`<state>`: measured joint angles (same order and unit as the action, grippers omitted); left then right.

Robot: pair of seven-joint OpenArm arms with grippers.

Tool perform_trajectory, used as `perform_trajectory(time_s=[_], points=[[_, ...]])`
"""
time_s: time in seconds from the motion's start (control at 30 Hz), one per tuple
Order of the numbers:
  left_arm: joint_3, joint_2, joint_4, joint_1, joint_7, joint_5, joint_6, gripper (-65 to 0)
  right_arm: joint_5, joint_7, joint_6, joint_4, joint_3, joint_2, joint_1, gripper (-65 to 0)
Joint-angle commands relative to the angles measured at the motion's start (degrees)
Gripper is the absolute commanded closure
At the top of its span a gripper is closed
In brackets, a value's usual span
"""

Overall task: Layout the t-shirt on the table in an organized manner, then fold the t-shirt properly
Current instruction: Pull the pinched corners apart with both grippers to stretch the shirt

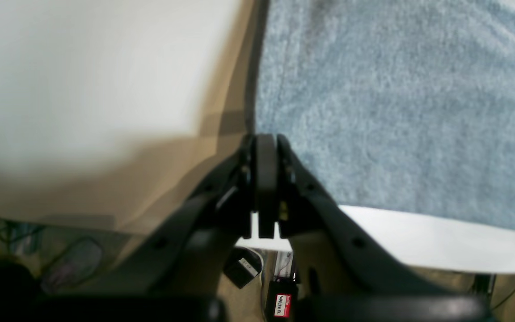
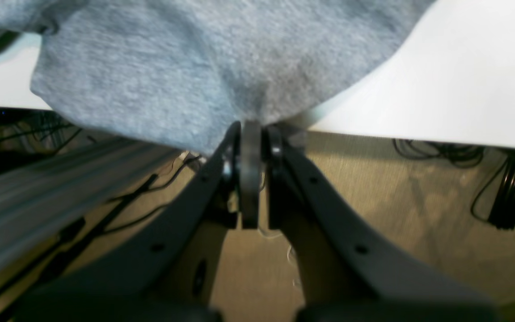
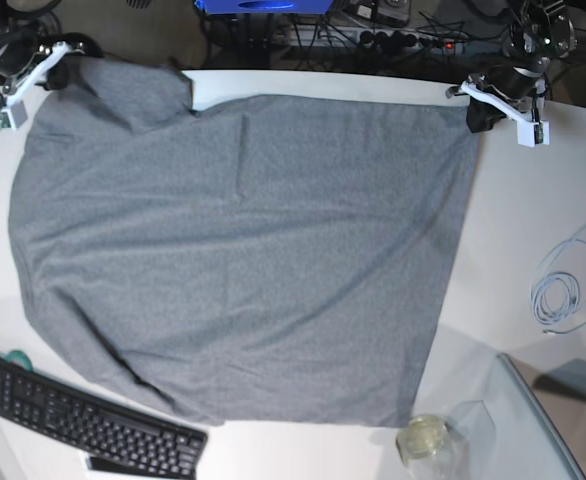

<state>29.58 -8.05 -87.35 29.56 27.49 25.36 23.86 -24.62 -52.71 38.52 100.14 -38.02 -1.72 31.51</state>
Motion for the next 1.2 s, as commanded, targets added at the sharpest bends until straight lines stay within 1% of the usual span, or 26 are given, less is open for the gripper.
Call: perform_trajectory(time_s=[0.0, 0.17, 0.2, 0.23, 0.3, 0.43, 0.5, 0.57, 0.63, 0.7, 0.73, 0.87, 1.07, 1.17], points=[[0.44, -0.52, -2.36, 1.34, -1.07, 0.53, 0.19, 0.0, -0.83, 0.18, 0.47, 1.53, -0.44, -0.44, 1.33, -1.4], [0.44, -0.34, -4.74, 2.57, -1.07, 0.53, 0.19, 0.0, -0.83, -0.87, 0.64, 3.20, -0.09, 0.44, 2.21, -1.4], [0.53, -0.34, -4.82, 2.66, -1.07, 0.61, 0.19, 0.0, -0.83, -1.14, 1.48, 3.20, -0.27, 0.44, 2.21, -1.4], [0.61, -0.43, -4.82, 2.66, -1.07, 0.61, 0.19, 0.0, -0.83, -1.49, 1.48, 3.20, -0.35, 0.44, 2.21, -1.4], [1.93, -0.52, -4.65, 2.39, -1.07, 0.61, 0.19, 0.0, -0.83, -2.63, 1.48, 3.20, -0.35, 0.44, 2.03, -1.4], [2.90, -0.61, -4.65, 1.34, -0.98, 0.17, 0.19, 0.0, -0.39, -2.28, 1.48, 2.76, -0.53, 0.79, 0.80, -2.1], [2.99, -0.61, -4.74, 0.90, 1.31, 0.17, 0.19, 0.0, -0.39, -2.19, 1.48, 1.80, -2.11, 0.79, 0.01, -3.2], [3.08, -0.61, -4.82, -0.15, 3.59, 0.17, 0.19, 0.0, -0.21, -1.23, 1.48, -0.05, -3.69, 0.70, -1.57, -9.8], [2.99, -0.52, -4.65, -0.24, 3.86, 0.17, 0.19, 0.0, 1.11, 0.97, 1.48, -2.51, -3.69, 0.35, -1.84, -21.6], [2.99, -0.34, -4.91, -0.33, 3.86, 0.17, 0.19, 0.0, 3.74, 2.91, 1.48, -3.65, -2.29, -0.44, -1.92, -33.9], [2.99, -0.34, -4.91, -0.51, 3.86, 0.17, 0.19, 0.0, 4.53, 3.43, 1.48, -3.74, -1.67, -0.44, -1.75, -36.5], [2.99, -0.52, -4.65, -0.59, 3.86, 0.17, 0.19, 0.0, 4.89, 5.19, 1.48, -3.57, 0.79, -0.53, -0.08, -36.9], [2.90, -0.61, -4.65, -0.95, 3.86, 0.17, 0.19, 0.0, 4.97, 5.81, 1.48, -9.28, 0.97, -0.61, -3.51, -36.9], [2.90, -0.61, -4.56, -1.12, 3.94, 0.09, 0.19, 0.0, 4.97, 5.81, 1.48, -11.57, 1.23, -2.37, -4.39, -36.9]])
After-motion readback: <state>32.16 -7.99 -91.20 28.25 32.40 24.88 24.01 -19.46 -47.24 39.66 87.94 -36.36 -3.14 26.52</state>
